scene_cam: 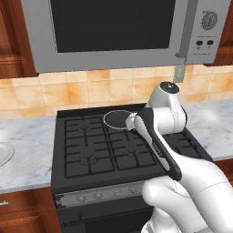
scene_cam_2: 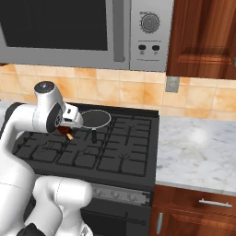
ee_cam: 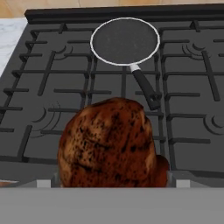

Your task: Place the steak on the plate and place the onion on the same plate.

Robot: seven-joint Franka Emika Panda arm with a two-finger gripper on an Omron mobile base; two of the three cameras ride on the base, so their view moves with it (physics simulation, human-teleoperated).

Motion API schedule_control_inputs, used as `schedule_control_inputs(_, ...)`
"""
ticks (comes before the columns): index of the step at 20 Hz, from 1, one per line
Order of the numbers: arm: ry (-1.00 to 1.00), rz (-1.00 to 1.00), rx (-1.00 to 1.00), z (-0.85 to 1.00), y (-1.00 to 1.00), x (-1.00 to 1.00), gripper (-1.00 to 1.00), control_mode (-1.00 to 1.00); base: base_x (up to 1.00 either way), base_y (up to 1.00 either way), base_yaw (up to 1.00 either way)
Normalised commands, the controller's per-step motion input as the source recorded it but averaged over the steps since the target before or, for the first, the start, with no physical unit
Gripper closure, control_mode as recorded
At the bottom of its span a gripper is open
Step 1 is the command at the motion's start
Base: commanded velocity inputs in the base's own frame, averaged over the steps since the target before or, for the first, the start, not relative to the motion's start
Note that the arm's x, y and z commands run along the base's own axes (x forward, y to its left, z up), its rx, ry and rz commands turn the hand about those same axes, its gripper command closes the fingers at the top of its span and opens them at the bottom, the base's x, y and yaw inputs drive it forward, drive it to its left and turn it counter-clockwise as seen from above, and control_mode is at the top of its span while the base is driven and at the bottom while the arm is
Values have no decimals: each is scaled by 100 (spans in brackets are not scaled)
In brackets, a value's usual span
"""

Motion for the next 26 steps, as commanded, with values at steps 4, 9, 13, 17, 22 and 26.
schedule_control_inputs(4,0,0,0,0,0,-1,100,100,-19,0,1)
schedule_control_inputs(9,0,0,0,0,0,0,100,100,-44,0,0)
schedule_control_inputs(13,0,0,0,0,0,0,100,100,-46,1,1)
schedule_control_inputs(17,0,0,0,0,0,0,100,100,-26,42,8)
schedule_control_inputs(22,0,0,0,0,0,0,100,100,-5,74,1)
schedule_control_inputs(26,0,0,0,0,0,0,100,100,2,82,0)
